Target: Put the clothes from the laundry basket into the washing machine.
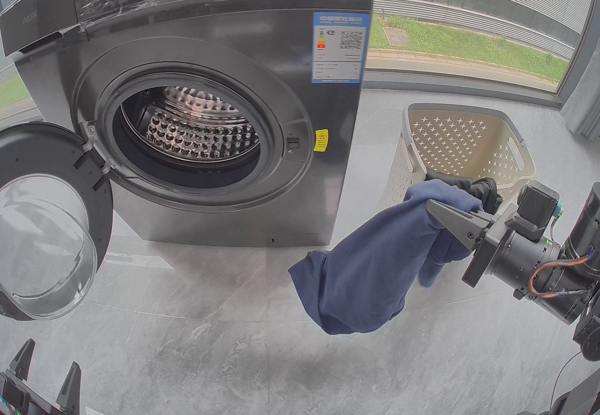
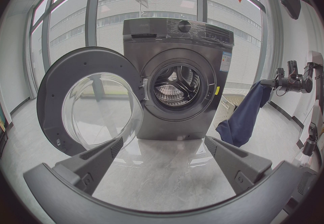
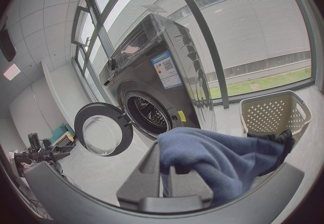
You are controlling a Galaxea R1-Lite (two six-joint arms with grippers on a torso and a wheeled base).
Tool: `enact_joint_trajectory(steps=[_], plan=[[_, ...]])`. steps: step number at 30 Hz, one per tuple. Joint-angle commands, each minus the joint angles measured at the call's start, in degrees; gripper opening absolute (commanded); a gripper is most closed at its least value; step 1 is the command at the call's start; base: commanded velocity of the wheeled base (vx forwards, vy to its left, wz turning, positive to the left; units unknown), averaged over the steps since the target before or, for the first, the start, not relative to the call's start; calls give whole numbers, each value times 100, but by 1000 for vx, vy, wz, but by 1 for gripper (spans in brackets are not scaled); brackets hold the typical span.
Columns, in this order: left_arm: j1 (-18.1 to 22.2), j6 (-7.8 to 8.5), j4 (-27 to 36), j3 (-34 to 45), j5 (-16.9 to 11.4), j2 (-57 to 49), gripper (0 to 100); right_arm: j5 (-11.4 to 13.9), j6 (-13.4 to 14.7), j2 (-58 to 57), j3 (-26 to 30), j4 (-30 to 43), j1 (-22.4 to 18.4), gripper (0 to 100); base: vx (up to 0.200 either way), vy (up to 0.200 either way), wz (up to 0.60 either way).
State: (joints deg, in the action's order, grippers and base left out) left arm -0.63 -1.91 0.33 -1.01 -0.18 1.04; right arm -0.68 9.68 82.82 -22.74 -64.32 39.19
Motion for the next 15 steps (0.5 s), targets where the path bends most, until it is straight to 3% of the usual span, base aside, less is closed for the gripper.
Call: enact_joint_trajectory(steps=[1,4,13,15], plan=[[2,-2,2,84,1,2,100,-2,-1,15,6,-2,9,0,0,0,0],[2,7,2,84,1,2,100,-2,-1,23,6,-2,9,0,0,0,0],[2,-2,2,84,1,2,100,-2,8,76,6,-11,9,0,-200,0,0],[2,-2,2,84,1,2,100,-2,8,76,6,-11,1,0,0,0,0]])
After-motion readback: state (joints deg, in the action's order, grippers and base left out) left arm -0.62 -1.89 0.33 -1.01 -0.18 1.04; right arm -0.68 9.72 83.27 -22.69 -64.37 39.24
